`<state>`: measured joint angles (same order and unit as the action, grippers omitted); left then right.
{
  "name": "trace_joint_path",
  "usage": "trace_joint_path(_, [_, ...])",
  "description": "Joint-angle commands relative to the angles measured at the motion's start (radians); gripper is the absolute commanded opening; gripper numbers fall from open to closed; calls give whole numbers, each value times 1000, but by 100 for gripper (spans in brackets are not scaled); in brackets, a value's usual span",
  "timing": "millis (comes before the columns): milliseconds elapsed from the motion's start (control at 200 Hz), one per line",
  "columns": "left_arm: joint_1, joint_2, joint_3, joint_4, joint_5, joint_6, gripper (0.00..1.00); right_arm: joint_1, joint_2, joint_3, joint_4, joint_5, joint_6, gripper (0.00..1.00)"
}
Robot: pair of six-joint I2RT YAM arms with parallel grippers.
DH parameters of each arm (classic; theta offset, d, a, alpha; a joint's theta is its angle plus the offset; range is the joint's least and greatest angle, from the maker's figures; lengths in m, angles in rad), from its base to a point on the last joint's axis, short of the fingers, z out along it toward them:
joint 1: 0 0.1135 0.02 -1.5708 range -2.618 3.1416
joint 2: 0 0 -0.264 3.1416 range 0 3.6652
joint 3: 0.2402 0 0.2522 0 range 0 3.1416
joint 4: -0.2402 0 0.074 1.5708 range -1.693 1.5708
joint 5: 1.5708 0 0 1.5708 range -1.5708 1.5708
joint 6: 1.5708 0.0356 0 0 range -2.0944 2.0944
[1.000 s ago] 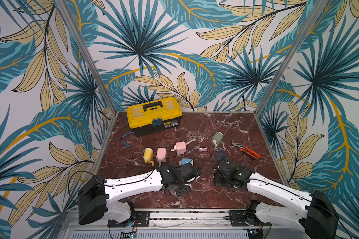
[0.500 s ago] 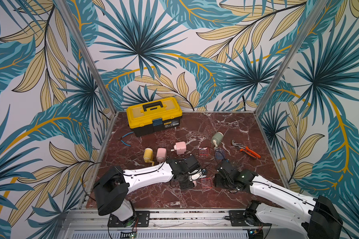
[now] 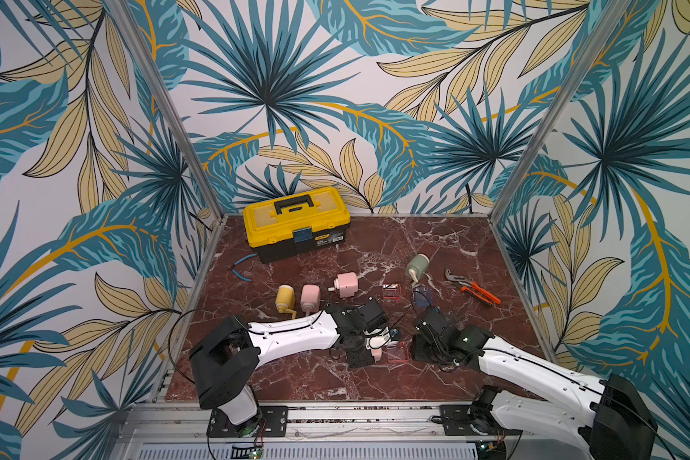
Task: Put the tray back into the pencil sharpener
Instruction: Close the container of the pencil sharpener.
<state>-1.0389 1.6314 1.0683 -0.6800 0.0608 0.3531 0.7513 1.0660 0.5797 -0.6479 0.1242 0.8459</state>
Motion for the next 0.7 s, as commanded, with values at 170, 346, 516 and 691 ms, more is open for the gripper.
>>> trace_joint_path(170, [14,4,21,2,39,-15,75,-3,0,-6,3,-7,14,55])
trace_joint_path(346, [29,3,10,5,70,-18,66,-3,8,-9,35,-28,-1,55])
trace_joint_path(516, [34,3,-1,22,95,-21,59,-3,53,-1,65,-31,-20,55])
trace_joint_path(691, [37,-14,-40,82,100,-38,57,-3,96,6,100,-41,-26,53])
